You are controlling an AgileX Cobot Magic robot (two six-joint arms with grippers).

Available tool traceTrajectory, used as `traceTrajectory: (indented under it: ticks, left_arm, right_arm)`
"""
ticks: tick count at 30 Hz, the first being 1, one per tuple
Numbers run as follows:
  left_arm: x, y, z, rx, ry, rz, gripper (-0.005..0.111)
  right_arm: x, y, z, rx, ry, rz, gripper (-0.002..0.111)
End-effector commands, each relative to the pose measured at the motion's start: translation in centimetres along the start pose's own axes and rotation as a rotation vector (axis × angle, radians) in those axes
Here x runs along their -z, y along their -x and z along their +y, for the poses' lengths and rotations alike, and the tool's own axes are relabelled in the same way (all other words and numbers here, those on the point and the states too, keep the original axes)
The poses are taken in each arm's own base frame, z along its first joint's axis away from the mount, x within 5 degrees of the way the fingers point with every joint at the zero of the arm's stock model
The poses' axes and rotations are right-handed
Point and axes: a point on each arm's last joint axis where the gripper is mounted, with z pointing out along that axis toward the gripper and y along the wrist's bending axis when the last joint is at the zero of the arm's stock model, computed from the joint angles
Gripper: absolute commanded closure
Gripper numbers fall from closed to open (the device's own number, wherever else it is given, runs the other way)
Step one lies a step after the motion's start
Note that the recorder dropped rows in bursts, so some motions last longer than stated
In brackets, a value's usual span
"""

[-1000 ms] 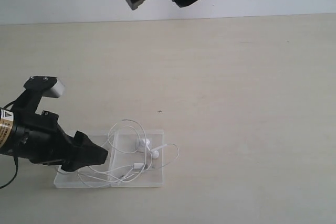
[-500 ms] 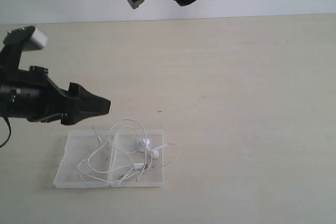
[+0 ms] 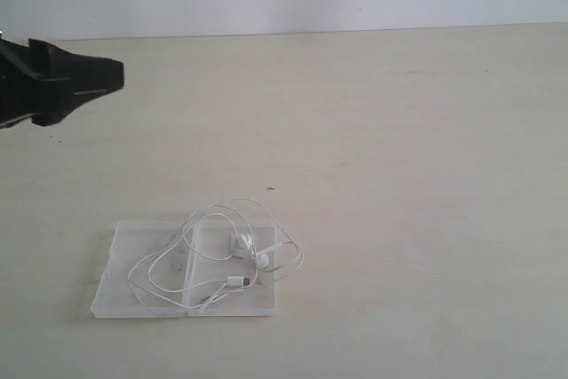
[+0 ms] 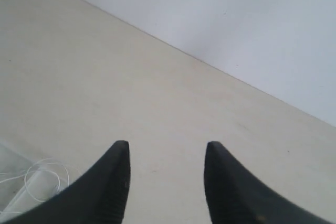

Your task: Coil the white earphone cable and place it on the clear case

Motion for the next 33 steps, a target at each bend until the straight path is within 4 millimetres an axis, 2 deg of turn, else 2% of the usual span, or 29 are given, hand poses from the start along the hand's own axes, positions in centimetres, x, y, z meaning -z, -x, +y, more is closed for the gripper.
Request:
traceTrajectory:
  ticks: [1, 2, 5, 9, 14, 20, 23, 27, 33]
  left_arm:
    - [2.4, 1.1, -1.2, -0.032, -0.022, -0.096, 0.095]
    - [3.2, 1.4, -1.7, -0.047, -0.042, -0.123, 0.107]
    - [5.2, 1.9, -2.8, -0.022, -0.078, -0.192, 0.107]
    - [8.4, 1.6, -3.6, -0.011, -0.061, -0.31, 0.107]
    - [11.4, -1.3, -3.4, 0.029, 0.042, -0.445, 0.107]
    - [12.6, -5.8, -3.6, 0.095, 0.002, -0.484, 0.107]
    - [12.8, -7.3, -3.6, 0.104, -0.007, -0.505, 0.107]
    - [13.2, -8.3, -3.9, 0.084, -0.042, -0.525, 0.107]
    - [13.3, -8.6, -4.5, 0.063, -0.096, -0.513, 0.107]
  right_arm:
    - [1.2, -0.9, -1.4, -0.027, 0.005, -0.031, 0.077]
    - [1.3, -1.6, -1.7, -0.032, 0.004, -0.025, 0.082]
    - [1.2, -3.9, -2.1, -0.048, 0.018, 0.017, 0.092]
    - [1.1, -7.2, -2.7, -0.041, 0.043, 0.083, 0.101]
    - [1.5, -10.7, -4.2, -0.123, 0.039, 0.1, 0.108]
    - [3.1, -13.0, -6.2, -0.185, 0.086, 0.034, 0.108]
    - [4.0, -13.7, -7.1, -0.215, 0.103, 0.011, 0.108]
    - [4.8, -14.8, -8.2, -0.228, 0.119, -0.025, 0.108]
    - [5.7, -16.1, -8.9, -0.285, 0.169, -0.022, 0.108]
